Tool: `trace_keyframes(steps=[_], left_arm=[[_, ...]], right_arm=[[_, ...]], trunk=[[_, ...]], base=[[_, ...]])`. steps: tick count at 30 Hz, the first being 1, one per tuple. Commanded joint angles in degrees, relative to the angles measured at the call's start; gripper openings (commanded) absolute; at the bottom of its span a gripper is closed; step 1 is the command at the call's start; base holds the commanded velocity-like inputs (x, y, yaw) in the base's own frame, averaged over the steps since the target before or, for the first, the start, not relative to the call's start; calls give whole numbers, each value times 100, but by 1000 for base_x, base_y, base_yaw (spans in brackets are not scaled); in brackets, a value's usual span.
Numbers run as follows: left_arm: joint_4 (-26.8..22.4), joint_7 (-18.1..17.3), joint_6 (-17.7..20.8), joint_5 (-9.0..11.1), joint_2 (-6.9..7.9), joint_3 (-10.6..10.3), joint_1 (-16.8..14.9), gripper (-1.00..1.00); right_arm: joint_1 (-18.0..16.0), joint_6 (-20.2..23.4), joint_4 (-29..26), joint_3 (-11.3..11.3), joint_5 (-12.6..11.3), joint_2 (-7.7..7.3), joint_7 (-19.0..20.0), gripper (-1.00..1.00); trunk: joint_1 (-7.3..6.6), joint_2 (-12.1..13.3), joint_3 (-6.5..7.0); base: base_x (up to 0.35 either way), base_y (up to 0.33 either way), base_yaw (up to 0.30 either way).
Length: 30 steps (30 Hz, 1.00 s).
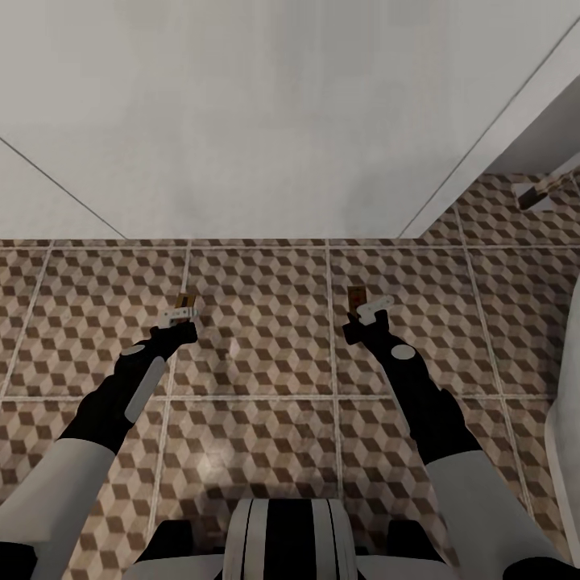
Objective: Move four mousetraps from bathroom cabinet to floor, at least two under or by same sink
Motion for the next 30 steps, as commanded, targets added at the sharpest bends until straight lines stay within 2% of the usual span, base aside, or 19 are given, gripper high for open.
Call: trace_keyframes(steps=[1, 18, 26, 30], left_arm=[[-9, 45, 20, 53, 8, -24, -2, -100], [-25, 54, 20, 50, 0, -24, -2, -100], [-22, 54, 23, 53, -14, -24, -2, -100], [-26, 54, 27, 53, -18, -26, -2, -100]], right_arm=[[-1, 32, -10, -6, 53, 2, 42, -100], [-4, 151, 47, 2, 43, 54, 42, -100], [-7, 446, 266, -10, 41, 313, 21, -100], [-8, 670, 320, -21, 53, 509, -2, -100]], trunk=[[0, -1, -3], [0, -1, -3], [0, -1, -3], [0, -1, -3]], base=[[56, 0, 0], [41, 0, 0], [0, 0, 0], [0, 0, 0]])
